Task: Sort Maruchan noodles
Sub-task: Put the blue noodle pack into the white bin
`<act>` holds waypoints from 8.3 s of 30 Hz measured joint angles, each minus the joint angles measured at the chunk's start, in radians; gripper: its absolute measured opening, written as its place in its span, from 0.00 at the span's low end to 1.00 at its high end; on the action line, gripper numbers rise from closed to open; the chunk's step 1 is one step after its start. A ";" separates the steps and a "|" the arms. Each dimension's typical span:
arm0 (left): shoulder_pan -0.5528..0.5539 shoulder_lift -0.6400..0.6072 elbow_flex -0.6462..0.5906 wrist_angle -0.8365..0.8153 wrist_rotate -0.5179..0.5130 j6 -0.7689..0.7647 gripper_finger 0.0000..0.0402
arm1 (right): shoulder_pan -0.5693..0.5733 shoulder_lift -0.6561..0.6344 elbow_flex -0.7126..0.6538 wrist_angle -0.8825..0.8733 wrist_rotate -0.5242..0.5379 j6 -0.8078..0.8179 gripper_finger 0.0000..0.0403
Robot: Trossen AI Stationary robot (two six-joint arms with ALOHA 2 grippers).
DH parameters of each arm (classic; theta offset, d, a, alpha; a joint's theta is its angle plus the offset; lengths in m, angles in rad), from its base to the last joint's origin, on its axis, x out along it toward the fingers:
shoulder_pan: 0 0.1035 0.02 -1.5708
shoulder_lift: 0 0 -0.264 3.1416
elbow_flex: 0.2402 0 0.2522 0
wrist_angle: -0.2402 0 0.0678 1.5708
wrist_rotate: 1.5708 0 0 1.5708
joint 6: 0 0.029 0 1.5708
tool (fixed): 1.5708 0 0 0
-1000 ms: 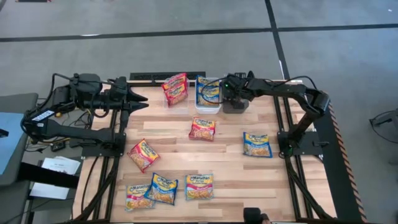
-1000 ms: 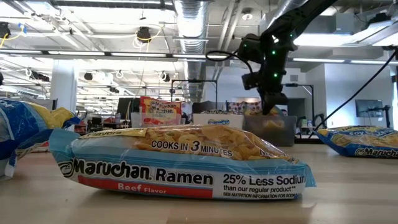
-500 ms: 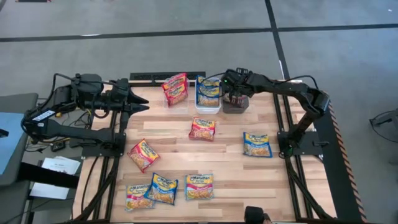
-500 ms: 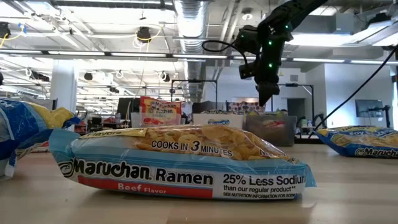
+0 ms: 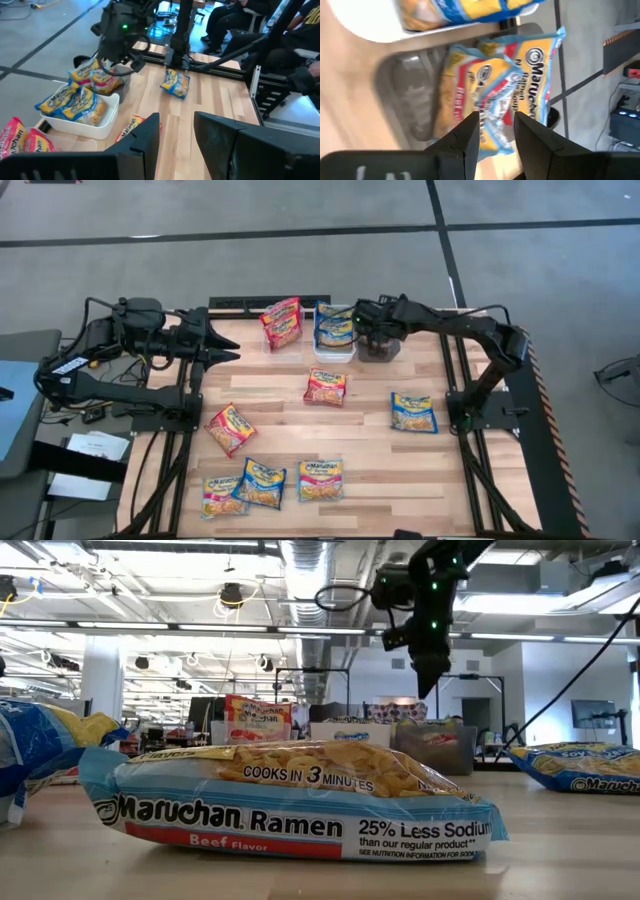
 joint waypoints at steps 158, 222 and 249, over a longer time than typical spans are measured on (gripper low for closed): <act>-0.712 0.623 -0.663 0.618 0.098 -0.518 0.52 | 0.730 0.000 0.063 -0.182 -0.289 0.939 0.33; -0.282 0.477 -0.556 0.375 0.014 -0.200 0.00 | 0.620 0.000 0.063 0.186 -0.412 0.520 0.35; -0.209 0.477 -0.555 0.501 0.024 -0.040 0.00 | 0.556 0.158 0.063 0.530 -0.388 0.374 0.46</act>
